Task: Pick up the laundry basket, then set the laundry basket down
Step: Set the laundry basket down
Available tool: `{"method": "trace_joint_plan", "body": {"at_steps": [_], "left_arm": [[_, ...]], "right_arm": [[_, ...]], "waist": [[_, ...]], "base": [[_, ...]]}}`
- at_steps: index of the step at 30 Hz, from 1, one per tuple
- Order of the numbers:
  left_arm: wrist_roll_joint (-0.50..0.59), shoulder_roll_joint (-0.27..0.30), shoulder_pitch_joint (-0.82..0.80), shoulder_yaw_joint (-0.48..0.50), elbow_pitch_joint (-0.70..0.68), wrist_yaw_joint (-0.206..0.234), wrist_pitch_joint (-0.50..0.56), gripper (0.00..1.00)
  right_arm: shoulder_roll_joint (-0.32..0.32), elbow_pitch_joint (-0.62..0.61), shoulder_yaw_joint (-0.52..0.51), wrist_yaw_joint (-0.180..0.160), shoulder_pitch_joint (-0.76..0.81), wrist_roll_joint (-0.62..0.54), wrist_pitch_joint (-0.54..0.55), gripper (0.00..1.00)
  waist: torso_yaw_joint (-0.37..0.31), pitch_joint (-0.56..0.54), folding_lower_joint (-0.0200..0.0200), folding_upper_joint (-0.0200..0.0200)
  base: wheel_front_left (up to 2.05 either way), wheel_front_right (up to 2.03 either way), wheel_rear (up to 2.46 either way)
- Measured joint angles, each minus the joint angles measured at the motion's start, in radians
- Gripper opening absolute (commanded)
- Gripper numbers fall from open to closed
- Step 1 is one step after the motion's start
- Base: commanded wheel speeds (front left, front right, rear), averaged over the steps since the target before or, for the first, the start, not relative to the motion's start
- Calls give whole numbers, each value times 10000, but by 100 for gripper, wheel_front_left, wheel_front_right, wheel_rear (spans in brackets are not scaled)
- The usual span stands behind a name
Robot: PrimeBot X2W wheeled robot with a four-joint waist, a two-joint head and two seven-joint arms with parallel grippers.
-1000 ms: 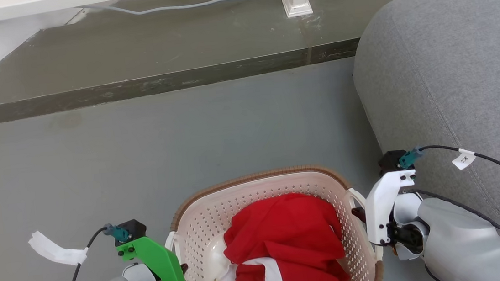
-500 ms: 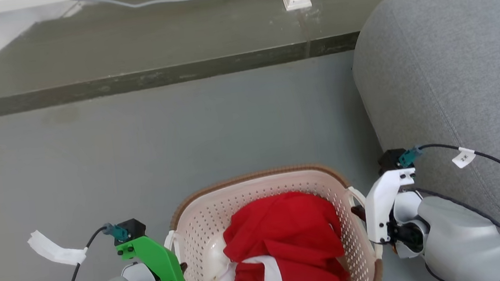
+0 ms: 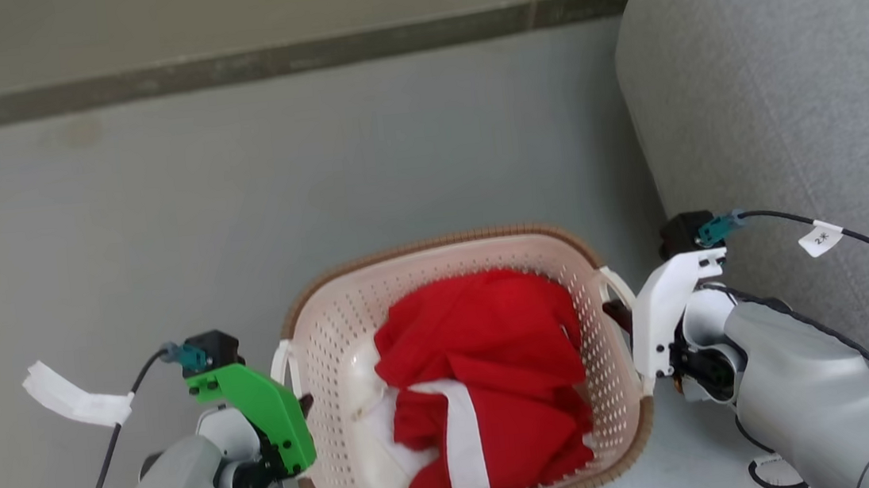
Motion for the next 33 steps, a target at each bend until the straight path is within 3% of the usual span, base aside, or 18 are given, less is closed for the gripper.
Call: {"method": "trace_joint_plan", "body": {"at_steps": [33], "left_arm": [[779, 48, -1471, -169, 128, -13, -2851, 0]], "right_arm": [[-86, -424, -105, 2, -873, 0, -3124, 0]], "waist": [[56, 3730, 1, 0]], "base": [[0, 0, 0]]}}
